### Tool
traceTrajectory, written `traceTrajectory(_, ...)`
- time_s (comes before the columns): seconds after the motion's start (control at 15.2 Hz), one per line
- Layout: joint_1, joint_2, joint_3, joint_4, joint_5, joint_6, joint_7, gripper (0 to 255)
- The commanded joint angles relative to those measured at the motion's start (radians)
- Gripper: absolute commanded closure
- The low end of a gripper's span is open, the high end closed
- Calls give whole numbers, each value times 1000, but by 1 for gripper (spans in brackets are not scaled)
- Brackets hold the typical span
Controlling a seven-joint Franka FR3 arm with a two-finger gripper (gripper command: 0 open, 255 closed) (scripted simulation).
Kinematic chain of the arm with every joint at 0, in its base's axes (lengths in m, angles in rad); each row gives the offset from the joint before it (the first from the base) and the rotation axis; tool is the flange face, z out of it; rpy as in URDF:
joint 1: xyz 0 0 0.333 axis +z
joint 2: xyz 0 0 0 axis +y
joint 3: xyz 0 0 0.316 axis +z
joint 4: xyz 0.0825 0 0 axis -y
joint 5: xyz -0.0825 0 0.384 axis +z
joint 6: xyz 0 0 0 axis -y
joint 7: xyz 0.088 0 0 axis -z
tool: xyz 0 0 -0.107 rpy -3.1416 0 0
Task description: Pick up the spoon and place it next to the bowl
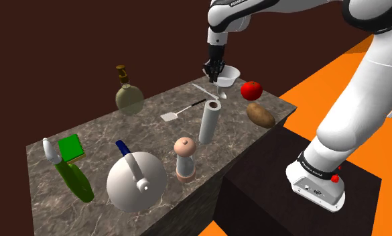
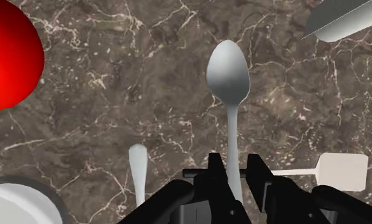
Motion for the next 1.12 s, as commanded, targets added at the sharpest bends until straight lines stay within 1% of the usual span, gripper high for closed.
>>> traceTrajectory(0.0,-25,5,-21,8,-6,-9,-44,255)
traceTrajectory(0.26,-73,39,-61,57,-20,-35,-125,255)
traceTrajectory(0.33,-95,60,-78,85,-26,-48,-161,255)
traceTrajectory(1.06,-92,113,-78,3,-26,86,-173,255)
